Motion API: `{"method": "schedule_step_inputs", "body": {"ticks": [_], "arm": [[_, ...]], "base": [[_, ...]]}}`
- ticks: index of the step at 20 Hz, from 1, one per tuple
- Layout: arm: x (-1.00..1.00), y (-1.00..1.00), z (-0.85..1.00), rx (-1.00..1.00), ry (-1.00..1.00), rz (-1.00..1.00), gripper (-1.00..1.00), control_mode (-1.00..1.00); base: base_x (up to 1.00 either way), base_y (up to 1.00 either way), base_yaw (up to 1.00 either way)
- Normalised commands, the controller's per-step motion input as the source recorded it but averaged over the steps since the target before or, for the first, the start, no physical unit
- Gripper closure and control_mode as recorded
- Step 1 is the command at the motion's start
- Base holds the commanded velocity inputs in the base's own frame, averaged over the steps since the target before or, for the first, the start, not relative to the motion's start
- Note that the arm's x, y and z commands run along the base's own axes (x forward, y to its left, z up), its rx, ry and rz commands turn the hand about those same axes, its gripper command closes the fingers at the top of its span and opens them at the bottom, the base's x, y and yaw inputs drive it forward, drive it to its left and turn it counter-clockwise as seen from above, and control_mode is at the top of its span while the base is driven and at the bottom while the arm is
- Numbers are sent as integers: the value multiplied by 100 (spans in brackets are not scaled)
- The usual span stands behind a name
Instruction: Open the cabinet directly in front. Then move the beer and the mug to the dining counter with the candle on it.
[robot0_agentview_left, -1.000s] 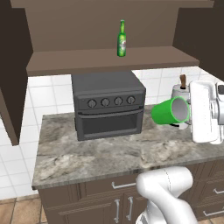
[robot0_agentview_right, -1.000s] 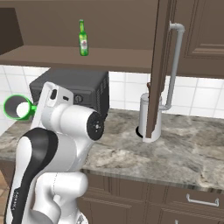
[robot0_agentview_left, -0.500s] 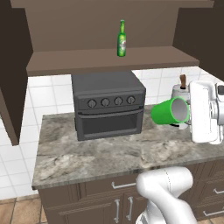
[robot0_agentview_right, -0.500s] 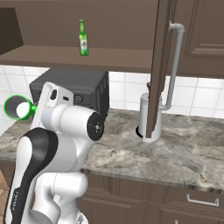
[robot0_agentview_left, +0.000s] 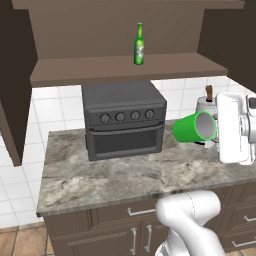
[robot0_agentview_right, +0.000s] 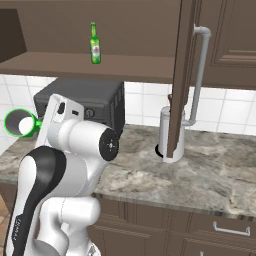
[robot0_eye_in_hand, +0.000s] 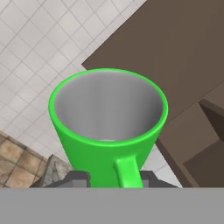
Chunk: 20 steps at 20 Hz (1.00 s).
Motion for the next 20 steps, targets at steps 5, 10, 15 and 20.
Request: {"method": "schedule_step_inputs", "body": {"ticks": [5,10,15,20], "arm": [[0,0,0,0,0,0,100,100],[0,0,0,0,0,0,100,100],[0,0,0,0,0,0,100,100],[0,0,0,0,0,0,100,100]], "base": [[0,0,0],[-40,-9,0],[-80,-20,0],[-74,-16,0]]}}
